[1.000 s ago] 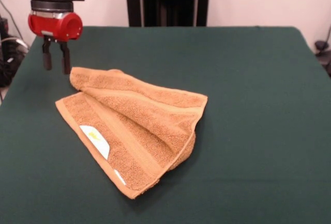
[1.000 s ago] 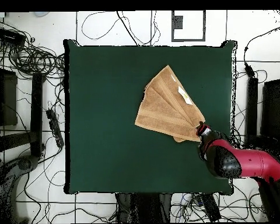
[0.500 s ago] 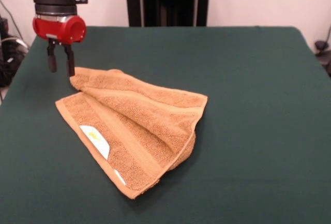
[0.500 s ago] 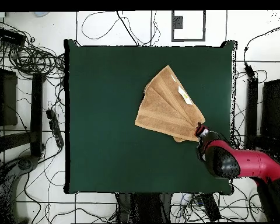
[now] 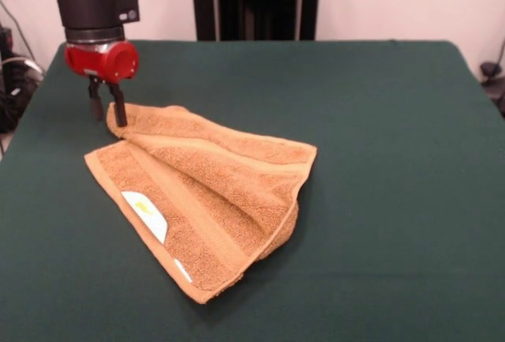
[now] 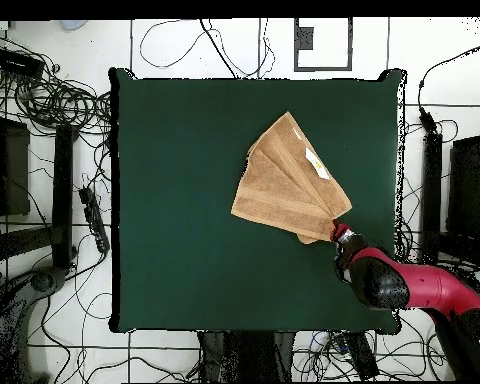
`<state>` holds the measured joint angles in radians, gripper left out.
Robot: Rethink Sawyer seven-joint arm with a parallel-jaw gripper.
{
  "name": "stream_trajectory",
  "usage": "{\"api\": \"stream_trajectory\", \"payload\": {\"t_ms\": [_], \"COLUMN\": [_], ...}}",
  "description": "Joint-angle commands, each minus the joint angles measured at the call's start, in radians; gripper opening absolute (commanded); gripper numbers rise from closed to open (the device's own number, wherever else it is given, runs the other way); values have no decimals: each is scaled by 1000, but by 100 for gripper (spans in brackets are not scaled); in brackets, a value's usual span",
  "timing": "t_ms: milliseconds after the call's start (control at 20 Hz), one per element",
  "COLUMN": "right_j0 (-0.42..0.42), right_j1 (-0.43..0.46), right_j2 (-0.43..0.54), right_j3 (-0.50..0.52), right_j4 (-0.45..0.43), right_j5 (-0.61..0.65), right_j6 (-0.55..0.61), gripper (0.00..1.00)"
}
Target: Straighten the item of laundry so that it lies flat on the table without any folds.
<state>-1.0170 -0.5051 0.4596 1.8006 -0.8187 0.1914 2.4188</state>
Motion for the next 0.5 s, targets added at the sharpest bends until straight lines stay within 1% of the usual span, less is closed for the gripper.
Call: {"api": "stream_trajectory", "payload": {"t_ms": [50,250,450,500], "right_j0": [75,121,153,153], "right_j1": [77,74,65,66], "right_j2": [73,28,-8,-11], "right_j3": [24,14,6,6], "right_j4": [-12,-23,-24,-16], "right_j5": [-57,-125,-154,-154], "right_j6": [-19,27,35,28], "gripper": [100,100,100,0]}}
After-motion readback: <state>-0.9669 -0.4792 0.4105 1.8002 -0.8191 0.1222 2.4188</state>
